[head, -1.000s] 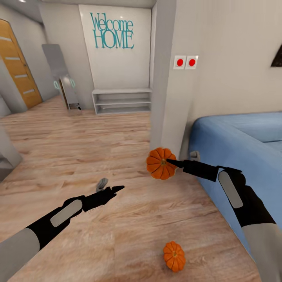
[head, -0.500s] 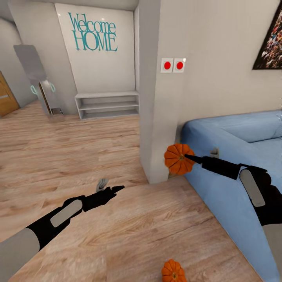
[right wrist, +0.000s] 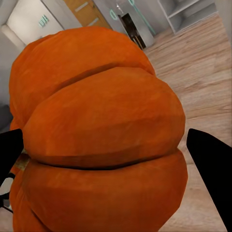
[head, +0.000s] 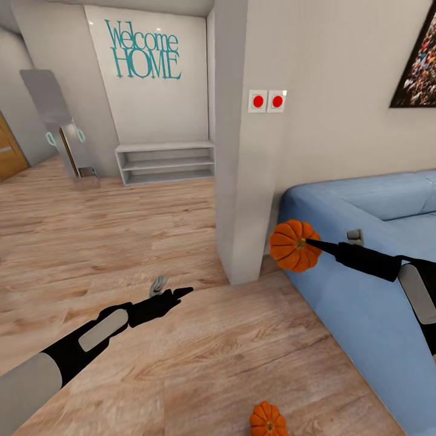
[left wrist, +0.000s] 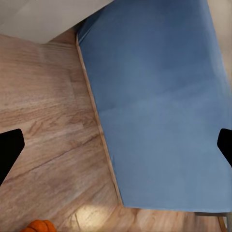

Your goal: Place each of the two pumpkins and all three candles from the living room inside a cabinet in the living room (use any cabinet), then make sure every cabinet is closed, and position the cauldron so it is next to a table in the living room.

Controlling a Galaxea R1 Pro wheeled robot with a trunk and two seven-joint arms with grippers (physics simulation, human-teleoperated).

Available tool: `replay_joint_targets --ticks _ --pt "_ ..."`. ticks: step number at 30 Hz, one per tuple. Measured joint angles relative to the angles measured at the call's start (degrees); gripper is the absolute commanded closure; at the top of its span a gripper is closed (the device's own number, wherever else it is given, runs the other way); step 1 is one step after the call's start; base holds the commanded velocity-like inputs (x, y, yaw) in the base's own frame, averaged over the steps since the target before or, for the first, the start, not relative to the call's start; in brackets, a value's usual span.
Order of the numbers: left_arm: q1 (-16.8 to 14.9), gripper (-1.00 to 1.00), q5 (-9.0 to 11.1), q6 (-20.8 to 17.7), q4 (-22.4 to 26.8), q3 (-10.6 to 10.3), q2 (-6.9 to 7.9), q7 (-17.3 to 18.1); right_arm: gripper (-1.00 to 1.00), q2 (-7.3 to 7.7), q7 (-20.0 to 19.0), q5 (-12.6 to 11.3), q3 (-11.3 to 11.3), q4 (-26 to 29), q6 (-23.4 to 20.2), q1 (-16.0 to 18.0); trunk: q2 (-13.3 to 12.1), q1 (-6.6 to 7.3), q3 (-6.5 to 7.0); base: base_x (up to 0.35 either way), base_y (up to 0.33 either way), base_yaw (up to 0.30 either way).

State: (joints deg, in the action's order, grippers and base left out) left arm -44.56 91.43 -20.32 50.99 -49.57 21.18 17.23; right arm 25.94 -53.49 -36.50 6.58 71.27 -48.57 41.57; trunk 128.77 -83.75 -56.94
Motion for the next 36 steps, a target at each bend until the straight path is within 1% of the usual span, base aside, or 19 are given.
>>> replay_joint_targets --ticks 15,18,19,21,36 --pt "0.00 -1.00 -0.12 0.02 -0.12 0.25 0.10 -0.04 1.00 -0.09 0.05 0.07 0.01 0.22 -0.08 -0.08 0.00 0.00 0.00 0.000 0.000 0.000" --pt "0.00 -1.00 -1.89 0.03 -0.24 0.33 0.12 -0.06 1.00 -0.25 0.09 -0.02 -0.03 1.02 -0.15 -0.08 0.00 0.00 0.01 0.000 0.000 -0.048" --pt "0.00 -1.00 -3.14 0.02 -0.20 0.31 0.10 -0.03 1.00 -0.32 0.11 -0.07 -0.11 1.72 -0.22 -0.08 0.00 0.00 0.06 0.000 0.000 -0.138" --pt "0.00 -1.00 -3.89 0.02 -0.09 0.28 0.04 -0.01 1.00 -0.35 0.13 0.00 -0.15 2.28 -0.21 -0.08 0.00 0.00 0.16 0.000 0.000 -0.153" --pt "0.00 -1.00 -4.35 0.02 -0.18 0.23 0.02 0.00 1.00 -0.54 0.10 -0.08 -0.60 3.90 -0.27 -0.39 0.00 0.00 1.12 0.000 0.019 -0.170"
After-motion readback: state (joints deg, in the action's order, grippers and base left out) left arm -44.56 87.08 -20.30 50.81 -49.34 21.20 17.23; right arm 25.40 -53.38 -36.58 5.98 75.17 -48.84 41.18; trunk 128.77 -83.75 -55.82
